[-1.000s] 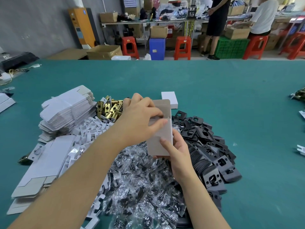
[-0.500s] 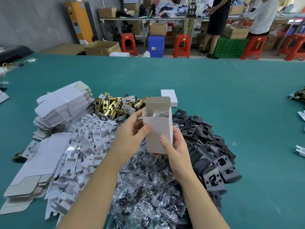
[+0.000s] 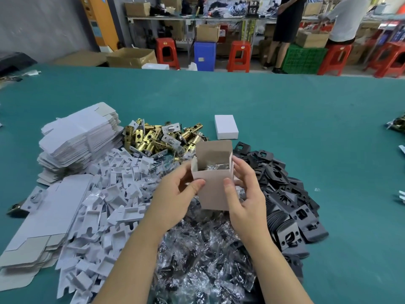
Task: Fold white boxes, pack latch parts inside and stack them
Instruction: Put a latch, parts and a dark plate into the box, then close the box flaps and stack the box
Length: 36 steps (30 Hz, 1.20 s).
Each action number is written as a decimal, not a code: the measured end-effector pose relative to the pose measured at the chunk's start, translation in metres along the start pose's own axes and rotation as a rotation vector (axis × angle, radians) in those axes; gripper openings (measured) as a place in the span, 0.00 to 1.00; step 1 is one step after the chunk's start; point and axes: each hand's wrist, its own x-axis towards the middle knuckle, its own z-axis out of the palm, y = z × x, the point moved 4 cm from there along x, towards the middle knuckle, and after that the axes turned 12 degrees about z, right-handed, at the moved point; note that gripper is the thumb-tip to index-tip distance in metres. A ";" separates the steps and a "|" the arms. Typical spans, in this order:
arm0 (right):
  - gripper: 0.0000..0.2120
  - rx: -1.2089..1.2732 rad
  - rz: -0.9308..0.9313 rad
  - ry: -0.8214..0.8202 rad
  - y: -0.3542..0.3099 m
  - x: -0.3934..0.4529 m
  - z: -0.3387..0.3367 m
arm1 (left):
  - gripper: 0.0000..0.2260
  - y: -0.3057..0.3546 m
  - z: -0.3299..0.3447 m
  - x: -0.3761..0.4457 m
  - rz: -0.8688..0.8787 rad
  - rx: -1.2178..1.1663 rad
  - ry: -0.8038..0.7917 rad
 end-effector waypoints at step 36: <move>0.12 0.028 -0.022 0.007 -0.005 -0.004 0.003 | 0.14 0.008 0.023 -0.004 -0.081 -0.452 0.196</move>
